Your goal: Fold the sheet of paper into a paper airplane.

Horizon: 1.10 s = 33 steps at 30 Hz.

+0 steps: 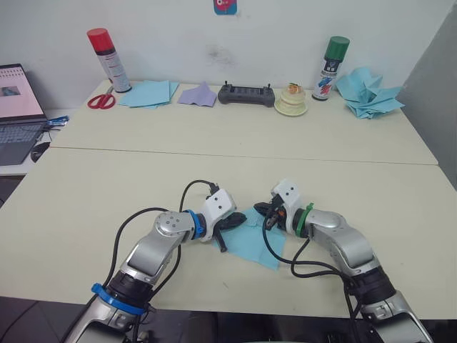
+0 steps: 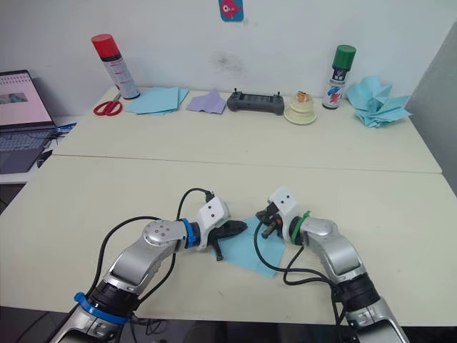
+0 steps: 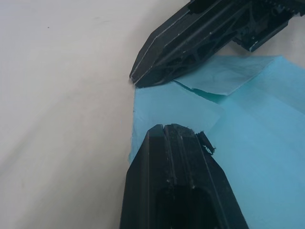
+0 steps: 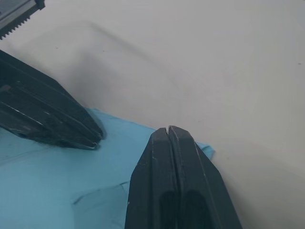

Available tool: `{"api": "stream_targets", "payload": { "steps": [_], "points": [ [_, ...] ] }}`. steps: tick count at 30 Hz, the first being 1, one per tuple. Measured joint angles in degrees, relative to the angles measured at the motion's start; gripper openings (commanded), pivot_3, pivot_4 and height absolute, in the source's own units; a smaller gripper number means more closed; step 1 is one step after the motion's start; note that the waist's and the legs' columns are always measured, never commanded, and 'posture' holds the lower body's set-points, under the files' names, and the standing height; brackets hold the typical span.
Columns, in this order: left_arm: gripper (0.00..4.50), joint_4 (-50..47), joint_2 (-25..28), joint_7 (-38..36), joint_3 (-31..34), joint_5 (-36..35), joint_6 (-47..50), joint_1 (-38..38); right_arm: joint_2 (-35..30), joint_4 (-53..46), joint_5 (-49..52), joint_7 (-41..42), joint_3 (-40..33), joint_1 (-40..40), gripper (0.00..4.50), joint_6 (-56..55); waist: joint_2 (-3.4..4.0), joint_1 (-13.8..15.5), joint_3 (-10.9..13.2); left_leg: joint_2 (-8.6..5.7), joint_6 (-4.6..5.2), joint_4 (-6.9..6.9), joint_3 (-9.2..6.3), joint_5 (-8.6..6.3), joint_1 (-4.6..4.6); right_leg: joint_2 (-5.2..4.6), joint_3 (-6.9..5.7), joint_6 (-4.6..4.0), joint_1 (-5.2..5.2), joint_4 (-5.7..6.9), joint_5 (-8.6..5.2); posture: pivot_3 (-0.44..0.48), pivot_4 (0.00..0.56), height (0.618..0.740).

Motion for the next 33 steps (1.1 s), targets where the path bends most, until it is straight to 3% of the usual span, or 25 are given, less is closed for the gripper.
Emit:
{"api": "stream_targets", "payload": {
  "steps": [8,11,14,19,24,33],
  "points": [
    [0.03,1.1,-0.7,-0.1,-0.3,0.3,-0.1,-0.9,-0.2,0.4,1.2,-3.4,-4.8,0.7,0.0,0.8,0.0,0.5,0.0,-0.02,0.0,0.02,0.01,0.0,0.02,0.0,0.02,0.01,0.02,0.0,0.01,0.0,0.15,0.74],
    [0.03,1.3,-1.2,-0.3,-0.4,0.4,-0.3,-1.0,-0.4,-3.0,7.5,-2.1,-9.6,1.2,0.0,8.1,0.06,0.7,0.0,-0.02,0.0,0.03,0.0,0.0,-0.06,0.0,0.03,0.01,-0.01,-0.01,0.01,0.0,0.15,0.74],
    [0.0,1.6,-1.5,-0.3,-0.6,0.6,-0.3,-1.1,-3.3,-8.6,15.9,0.0,-15.1,0.9,0.59,18.8,0.06,0.8,0.0,-0.02,0.0,0.02,-0.02,0.0,-0.06,0.0,0.01,0.01,0.01,-0.04,0.01,0.0,0.15,0.74],
    [0.0,1.6,-1.5,-0.3,-0.6,0.7,-0.5,-1.0,-5.0,-10.4,27.2,0.0,-23.6,1.0,2.33,38.5,0.07,0.8,0.0,-0.01,0.0,0.01,-0.03,0.0,-0.05,0.0,0.01,0.01,0.01,-0.03,0.01,0.0,0.15,0.74],
    [0.0,1.3,-1.6,0.3,-0.6,0.8,-0.7,-0.6,0.8,-11.3,34.7,-4.4,-32.2,1.9,2.33,54.8,0.08,0.8,0.0,-0.02,0.0,0.0,-0.02,0.0,-0.06,0.0,0.02,0.01,-0.01,-0.03,0.0,0.0,0.15,0.74],
    [0.0,0.1,-1.6,0.5,-0.3,1.5,-0.8,0.5,4.0,-5.6,50.7,-19.3,-38.8,4.4,2.33,56.8,0.1,0.5,0.0,-0.01,0.01,-0.05,0.03,0.0,-0.07,0.01,0.06,0.02,-0.03,-0.09,-0.01,0.0,0.15,0.74]
  ]
}}
